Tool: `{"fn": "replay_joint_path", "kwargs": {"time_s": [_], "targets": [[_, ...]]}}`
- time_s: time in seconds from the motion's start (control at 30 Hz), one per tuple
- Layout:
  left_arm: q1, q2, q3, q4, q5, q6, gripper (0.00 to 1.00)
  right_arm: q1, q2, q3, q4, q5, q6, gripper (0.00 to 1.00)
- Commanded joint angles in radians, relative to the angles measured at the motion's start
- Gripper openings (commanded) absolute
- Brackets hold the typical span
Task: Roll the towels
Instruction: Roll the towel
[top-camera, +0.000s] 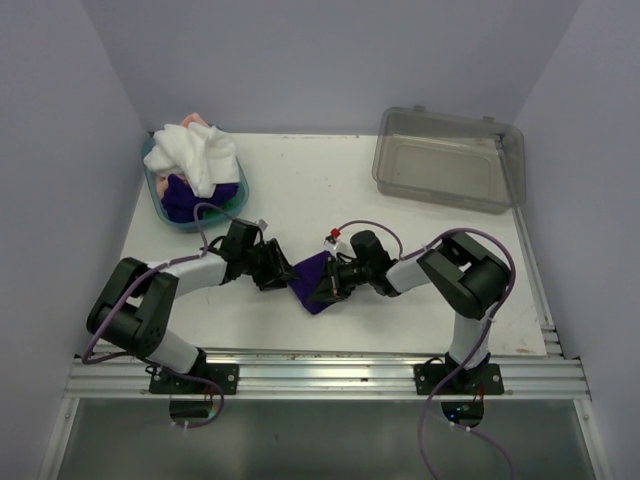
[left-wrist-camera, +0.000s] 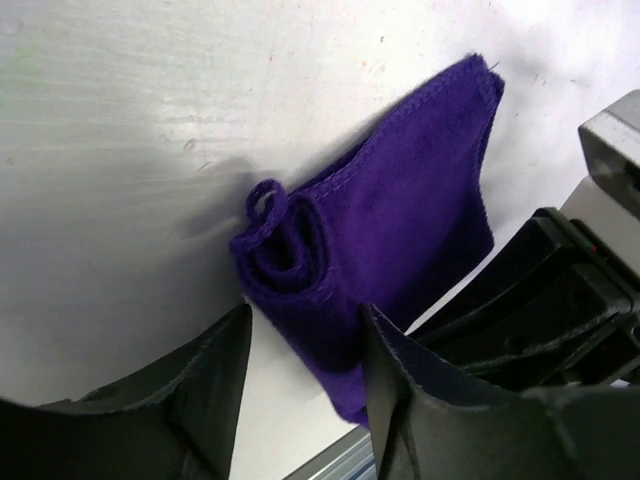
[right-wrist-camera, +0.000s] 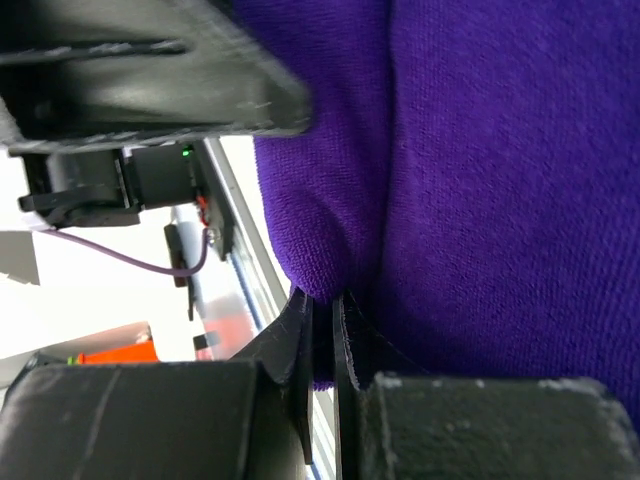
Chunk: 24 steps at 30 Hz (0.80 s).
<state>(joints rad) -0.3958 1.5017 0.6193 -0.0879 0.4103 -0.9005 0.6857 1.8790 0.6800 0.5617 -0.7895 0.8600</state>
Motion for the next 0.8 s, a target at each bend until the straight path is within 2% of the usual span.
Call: {"fn": "replay_joint_path", "kwargs": {"time_s": [0.0,0.03,0.1,0.17,0.2,0.23,0.27,0.3,0.4,0.57,0.63,0.77], "targets": [[-0.014,0.048,0.034,0.070,-0.018,-0.017,0.50,-0.006,0.025,0.004,0.072,-0.057,0.031,0.00],[-0.015,0.060,0.037,0.071,-0.021,-0.020,0.43,-0.008,0.026,0.007,0.070,-0.060,0.030,0.00],[-0.021,0.061,0.039,0.070,-0.027,-0.029,0.37,-0.006,0.023,0.013,0.049,-0.056,0.018,0.00],[-0.025,0.060,0.042,0.053,-0.039,-0.035,0.26,-0.008,0.009,0.029,-0.037,-0.037,-0.031,0.00],[-0.025,0.060,0.045,0.042,-0.044,-0.035,0.23,-0.008,-0.009,0.036,-0.075,-0.018,-0.054,0.17],[-0.023,0.057,0.049,0.031,-0.053,-0.035,0.14,-0.006,-0.026,0.038,-0.127,-0.002,-0.087,0.24],[-0.025,0.057,0.053,0.011,-0.056,-0.038,0.11,-0.008,-0.041,0.042,-0.158,0.016,-0.105,0.29],[-0.026,0.055,0.053,0.007,-0.056,-0.040,0.10,-0.006,-0.059,0.046,-0.199,0.069,-0.130,0.36],[-0.029,0.043,0.053,-0.019,-0.060,-0.051,0.08,-0.003,-0.154,0.053,-0.328,0.166,-0.200,0.44],[-0.032,0.031,0.051,-0.042,-0.070,-0.063,0.08,0.035,-0.335,0.111,-0.594,0.389,-0.349,0.48],[-0.032,0.025,0.045,-0.044,-0.070,-0.074,0.08,0.080,-0.371,0.147,-0.678,0.519,-0.406,0.50],[-0.038,0.011,0.049,-0.056,-0.076,-0.081,0.08,0.257,-0.416,0.243,-0.802,0.818,-0.519,0.51]]}}
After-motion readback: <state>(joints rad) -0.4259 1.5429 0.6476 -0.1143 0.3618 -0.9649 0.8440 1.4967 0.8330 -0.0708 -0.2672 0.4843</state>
